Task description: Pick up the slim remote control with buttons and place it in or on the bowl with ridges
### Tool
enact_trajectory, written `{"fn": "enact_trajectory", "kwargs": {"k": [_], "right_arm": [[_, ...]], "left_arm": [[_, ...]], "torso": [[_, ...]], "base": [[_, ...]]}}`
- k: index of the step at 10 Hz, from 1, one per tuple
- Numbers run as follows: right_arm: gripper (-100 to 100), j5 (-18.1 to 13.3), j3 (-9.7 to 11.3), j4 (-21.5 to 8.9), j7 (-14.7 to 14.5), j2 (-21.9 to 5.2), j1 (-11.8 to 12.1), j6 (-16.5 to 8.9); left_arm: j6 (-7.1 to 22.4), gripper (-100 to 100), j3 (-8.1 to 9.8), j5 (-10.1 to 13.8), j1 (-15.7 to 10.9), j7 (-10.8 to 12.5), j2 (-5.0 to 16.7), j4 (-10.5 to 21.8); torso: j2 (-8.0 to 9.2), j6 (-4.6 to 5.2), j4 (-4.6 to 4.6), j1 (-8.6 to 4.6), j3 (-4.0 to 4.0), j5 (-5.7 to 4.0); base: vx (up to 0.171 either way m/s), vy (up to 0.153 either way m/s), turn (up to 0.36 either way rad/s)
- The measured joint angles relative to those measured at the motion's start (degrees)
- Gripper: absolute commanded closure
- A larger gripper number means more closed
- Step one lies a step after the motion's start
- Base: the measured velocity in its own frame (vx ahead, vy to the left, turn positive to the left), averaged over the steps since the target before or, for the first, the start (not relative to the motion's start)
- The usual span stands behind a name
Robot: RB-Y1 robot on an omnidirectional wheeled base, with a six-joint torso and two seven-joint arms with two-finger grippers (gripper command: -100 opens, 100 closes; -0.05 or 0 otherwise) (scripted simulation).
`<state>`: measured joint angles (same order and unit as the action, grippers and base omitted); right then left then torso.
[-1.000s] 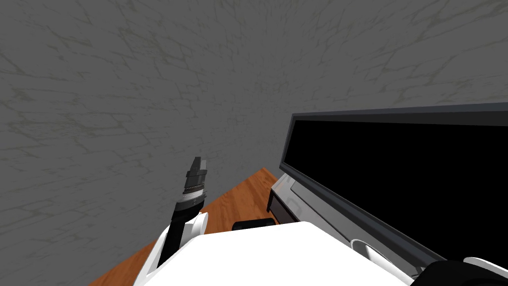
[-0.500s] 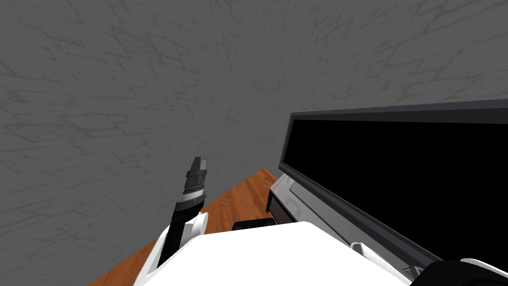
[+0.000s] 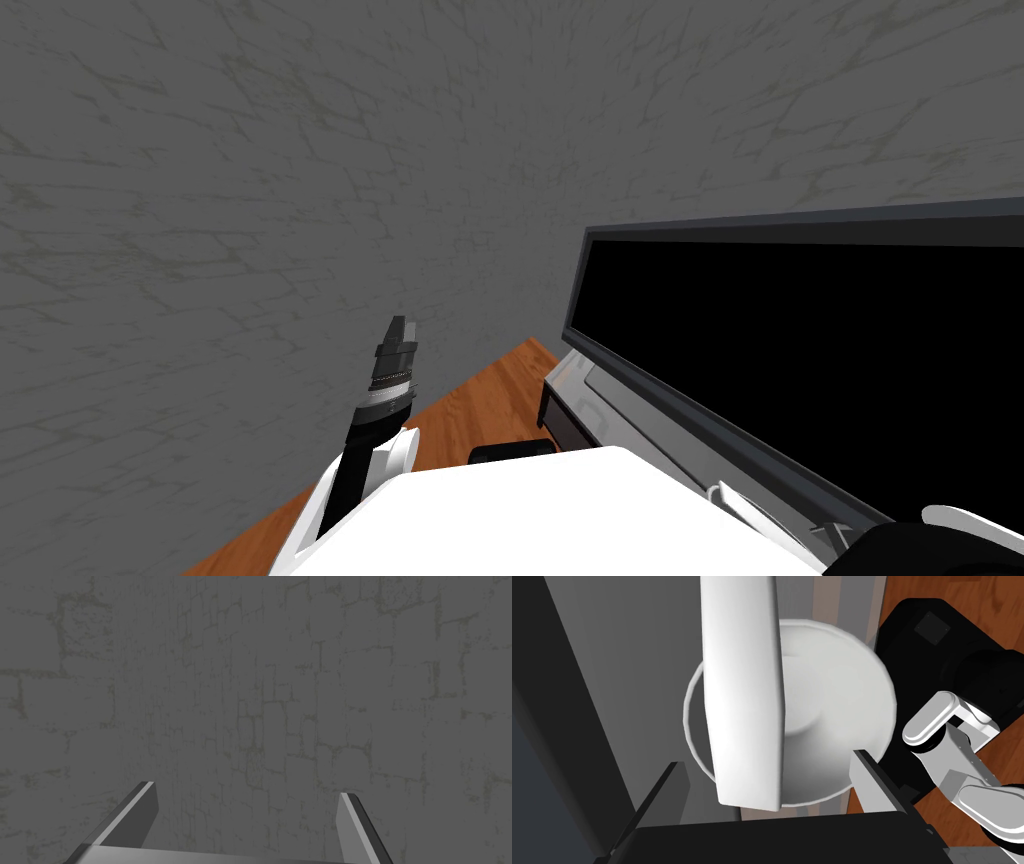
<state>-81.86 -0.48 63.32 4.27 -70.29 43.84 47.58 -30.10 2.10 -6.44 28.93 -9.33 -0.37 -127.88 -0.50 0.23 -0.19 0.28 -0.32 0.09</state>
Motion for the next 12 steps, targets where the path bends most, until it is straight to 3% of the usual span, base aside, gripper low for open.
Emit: {"fn": "enact_trajectory", "kwargs": {"k": [1, 2, 6, 12], "right_arm": [[-100, -1.18, -1.24, -2.13, -1.73, 0.38, -1.72, 1.63], [-100, -1.48, -2.36, -2.71, -2.30, 0.14, -1.42, 2.75], [-100, -3.69, -6.53, -9.77, -7.29, 0.59, -5.87, 8.61], [-100, -7.03, -11.63, -19.48, -14.17, 1.60, -12.18, 16.22]], "left_arm": [[0.00, 0, 0.00, 0.00, 0.00, 0.00, 0.00, 0.00], [0.00, 0, 0.00, 0.00, 0.00, 0.00, 0.00, 0.00], [0.00, 0, 0.00, 0.00, 0.00, 0.00, 0.00, 0.00], [0.00, 0, 0.00, 0.00, 0.00, 0.00, 0.00, 0.00]], "torso": [[0.02, 0.01, 0.00, 0.09, 0.01, 0.03], [0.03, 0.01, 0.00, 0.04, 0.02, 0.04], [0.02, 0.01, 0.00, 0.02, 0.01, 0.02], [0.02, 0.01, 0.00, 0.00, 0.01, 0.01]], "base": [[-0.001, 0.056, -0.012], [0.004, 0.043, -0.018], [0.001, 0.042, -0.020], [-0.001, 0.043, -0.020]]}}
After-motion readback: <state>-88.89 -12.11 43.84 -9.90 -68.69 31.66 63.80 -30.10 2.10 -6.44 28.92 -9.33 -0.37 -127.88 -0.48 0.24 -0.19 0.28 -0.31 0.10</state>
